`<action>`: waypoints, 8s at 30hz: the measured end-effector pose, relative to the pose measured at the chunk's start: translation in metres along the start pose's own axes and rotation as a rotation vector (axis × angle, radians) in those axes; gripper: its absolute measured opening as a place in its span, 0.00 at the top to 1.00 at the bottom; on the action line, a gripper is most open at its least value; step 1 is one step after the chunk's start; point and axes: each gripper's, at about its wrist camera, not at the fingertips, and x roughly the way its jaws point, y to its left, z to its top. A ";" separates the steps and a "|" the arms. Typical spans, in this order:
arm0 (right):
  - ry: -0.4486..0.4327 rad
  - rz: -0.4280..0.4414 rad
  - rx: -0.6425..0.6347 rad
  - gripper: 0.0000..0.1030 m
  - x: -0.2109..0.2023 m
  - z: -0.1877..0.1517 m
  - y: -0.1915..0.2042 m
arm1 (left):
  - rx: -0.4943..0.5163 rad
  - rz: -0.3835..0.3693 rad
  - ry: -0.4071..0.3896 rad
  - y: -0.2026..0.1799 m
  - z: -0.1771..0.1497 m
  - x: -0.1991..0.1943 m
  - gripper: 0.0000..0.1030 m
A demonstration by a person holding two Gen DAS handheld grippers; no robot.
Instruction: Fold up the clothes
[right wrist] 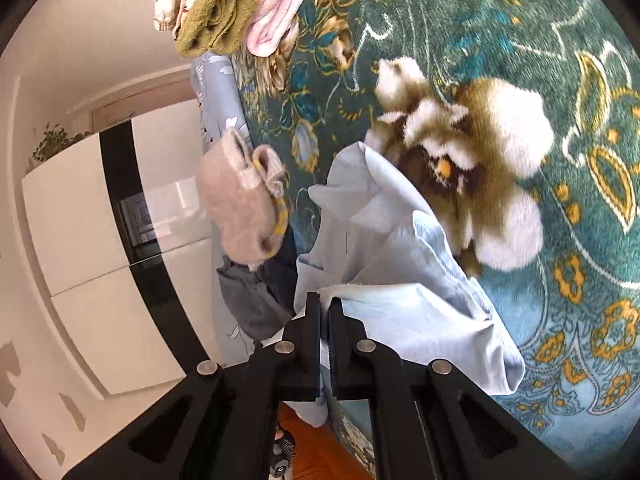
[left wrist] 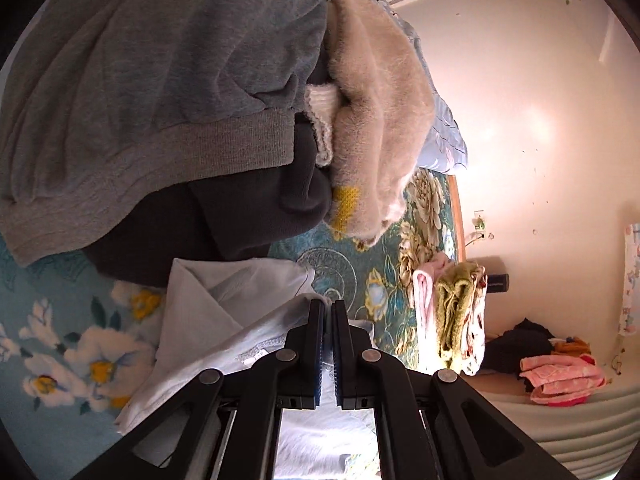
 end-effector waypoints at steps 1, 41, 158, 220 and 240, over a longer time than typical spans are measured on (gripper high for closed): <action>-0.011 -0.019 -0.008 0.97 0.001 0.004 0.005 | -0.015 -0.005 0.001 0.001 0.003 0.006 0.96; -0.104 -0.131 -0.039 0.92 -0.003 -0.060 -0.090 | -0.185 0.078 -0.035 0.128 -0.112 -0.022 0.98; -0.023 -0.582 -0.570 0.69 0.027 -0.024 0.001 | 0.509 0.364 0.189 0.037 -0.102 0.018 0.57; -0.156 -0.622 -0.521 0.97 -0.017 0.014 0.010 | 0.391 0.448 0.033 0.028 -0.072 -0.003 0.93; 0.017 -0.391 -0.209 0.55 -0.069 -0.077 -0.116 | 0.759 0.380 0.529 -0.017 -0.286 0.081 0.85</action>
